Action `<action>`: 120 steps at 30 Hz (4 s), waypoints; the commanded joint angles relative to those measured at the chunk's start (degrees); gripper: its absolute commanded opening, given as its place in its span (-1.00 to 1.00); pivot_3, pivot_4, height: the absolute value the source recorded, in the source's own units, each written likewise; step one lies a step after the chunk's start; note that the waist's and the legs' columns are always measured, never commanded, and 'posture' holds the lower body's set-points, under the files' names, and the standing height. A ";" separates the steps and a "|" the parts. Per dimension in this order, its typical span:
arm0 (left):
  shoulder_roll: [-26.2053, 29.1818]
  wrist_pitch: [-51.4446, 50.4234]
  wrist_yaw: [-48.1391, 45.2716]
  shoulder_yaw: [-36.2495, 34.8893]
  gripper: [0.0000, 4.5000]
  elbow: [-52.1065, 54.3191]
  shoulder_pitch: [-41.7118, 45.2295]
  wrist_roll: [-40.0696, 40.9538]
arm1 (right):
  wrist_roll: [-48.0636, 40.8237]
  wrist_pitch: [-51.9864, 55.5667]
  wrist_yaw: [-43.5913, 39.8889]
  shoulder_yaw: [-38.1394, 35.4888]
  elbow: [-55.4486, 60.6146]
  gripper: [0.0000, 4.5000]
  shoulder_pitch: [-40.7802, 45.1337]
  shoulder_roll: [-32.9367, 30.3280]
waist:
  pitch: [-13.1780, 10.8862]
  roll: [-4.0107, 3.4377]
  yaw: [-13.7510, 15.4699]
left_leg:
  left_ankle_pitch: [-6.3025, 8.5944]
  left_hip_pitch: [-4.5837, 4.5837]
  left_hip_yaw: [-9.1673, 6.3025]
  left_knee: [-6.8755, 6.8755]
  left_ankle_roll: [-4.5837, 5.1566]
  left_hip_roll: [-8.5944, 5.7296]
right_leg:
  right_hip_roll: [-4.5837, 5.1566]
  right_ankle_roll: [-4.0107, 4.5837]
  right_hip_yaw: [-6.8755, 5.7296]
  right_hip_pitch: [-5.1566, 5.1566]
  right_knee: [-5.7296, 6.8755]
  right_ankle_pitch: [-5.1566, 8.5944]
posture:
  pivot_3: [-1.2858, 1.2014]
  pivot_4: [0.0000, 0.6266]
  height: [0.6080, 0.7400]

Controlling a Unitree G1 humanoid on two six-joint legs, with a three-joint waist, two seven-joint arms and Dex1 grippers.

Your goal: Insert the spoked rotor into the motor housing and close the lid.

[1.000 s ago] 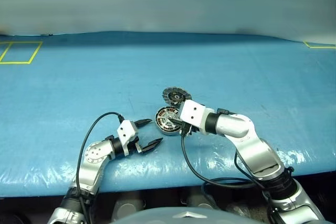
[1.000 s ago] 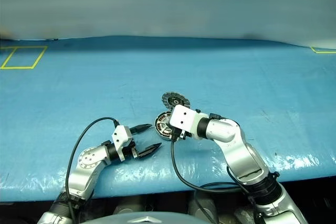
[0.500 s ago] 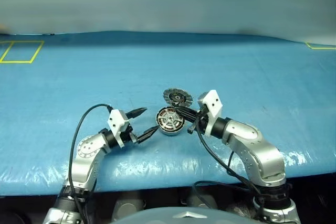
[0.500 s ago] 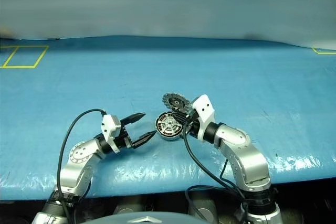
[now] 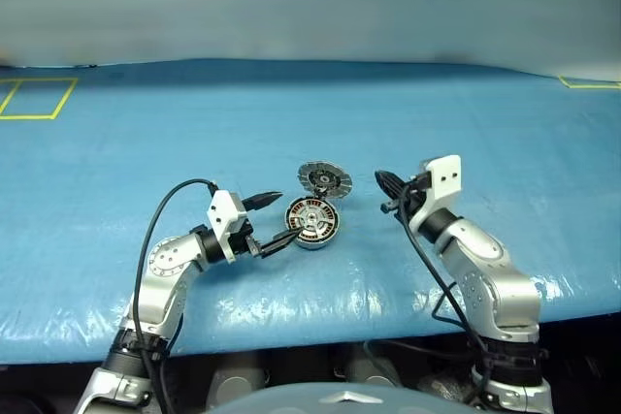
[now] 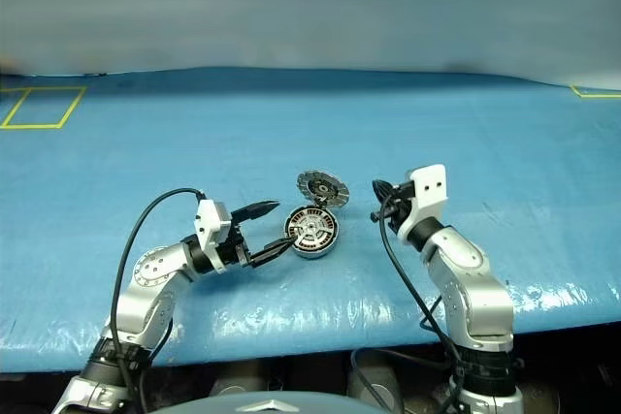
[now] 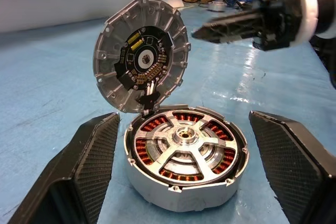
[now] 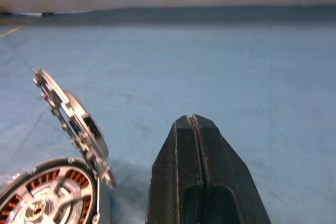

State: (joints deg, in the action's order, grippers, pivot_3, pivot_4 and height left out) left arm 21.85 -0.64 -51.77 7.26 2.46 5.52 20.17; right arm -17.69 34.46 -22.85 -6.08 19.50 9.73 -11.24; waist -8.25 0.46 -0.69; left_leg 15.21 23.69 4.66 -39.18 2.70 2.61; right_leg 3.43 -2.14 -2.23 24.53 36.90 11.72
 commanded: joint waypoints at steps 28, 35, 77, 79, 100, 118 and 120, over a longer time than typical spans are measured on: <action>3.85 -2.02 -0.79 0.68 0.87 2.86 -3.79 -2.31 | 4.08 -0.43 -13.42 23.78 -5.73 -0.99 3.35 -9.15 | 0.00 0.00 0.01 | 0.03 0.03 -0.01 0.06 0.05 -0.02 | 0.06 0.17 -0.01 -0.01 -0.04 -0.05 | 0.03 -0.52 1.00; 3.30 -1.21 -1.27 1.17 0.87 2.05 -3.98 -2.97 | 5.87 -1.98 -11.98 24.65 -5.89 -0.99 1.35 -8.59 | 0.03 0.04 0.05 | 0.02 -0.10 0.00 0.03 0.03 0.01 | 0.06 -0.02 -0.02 -0.07 -0.03 0.06 | 0.03 -0.52 1.00; 0.01 3.72 -2.61 1.55 0.87 -3.41 -2.56 -4.12 | 3.35 -9.44 -2.84 11.20 3.92 -0.99 -6.88 -6.78 | 0.02 0.02 0.09 | 0.03 0.01 0.01 0.03 0.04 0.00 | 0.07 0.03 0.00 -0.01 -0.04 0.02 | 0.03 -0.52 1.00; 0.03 3.61 -2.49 1.60 0.87 -3.31 -2.61 -4.25 | 3.55 -9.14 -2.86 11.19 3.84 -0.99 -7.12 -7.05 | 0.02 0.02 0.11 | 0.03 0.01 0.01 0.02 0.04 -0.01 | 0.07 0.02 0.00 -0.01 -0.04 0.01 | 0.03 -0.52 1.00; 0.45 3.25 -2.44 2.20 0.87 -3.03 -2.22 -4.48 | 4.14 -8.44 -0.95 8.52 3.08 -0.99 -11.36 -8.01 | 0.02 0.03 0.11 | 0.03 0.01 0.00 0.01 0.05 0.00 | 0.08 -0.02 0.00 -0.01 -0.03 0.03 | 0.03 -0.52 1.00; -0.19 3.91 -2.61 2.03 0.87 -4.47 -1.51 -4.27 | 4.27 -8.45 -1.25 9.66 3.62 -0.99 -10.87 -8.36 | 0.02 0.03 0.11 | 0.03 0.02 0.00 0.01 0.05 -0.01 | 0.07 -0.02 0.00 -0.01 -0.04 0.04 | 0.03 -0.52 1.00; -0.19 3.84 -2.70 2.01 0.87 -4.40 -1.59 -4.18 | 4.08 -8.47 -1.33 9.67 3.91 -0.99 -10.73 -8.27 | 0.02 0.03 0.11 | 0.03 0.02 0.00 0.01 0.05 -0.01 | 0.07 -0.02 0.00 -0.01 -0.04 0.04 | 0.03 -0.52 1.00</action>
State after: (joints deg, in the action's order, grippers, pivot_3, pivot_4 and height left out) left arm 21.92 2.08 -54.32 9.56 -2.20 3.43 15.73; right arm -13.39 26.69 -23.92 3.96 21.07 -1.50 -19.44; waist -8.23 0.48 -0.57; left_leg 15.24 23.71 4.65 -39.17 2.75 2.61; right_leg 3.51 -2.16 -2.23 24.53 36.86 11.76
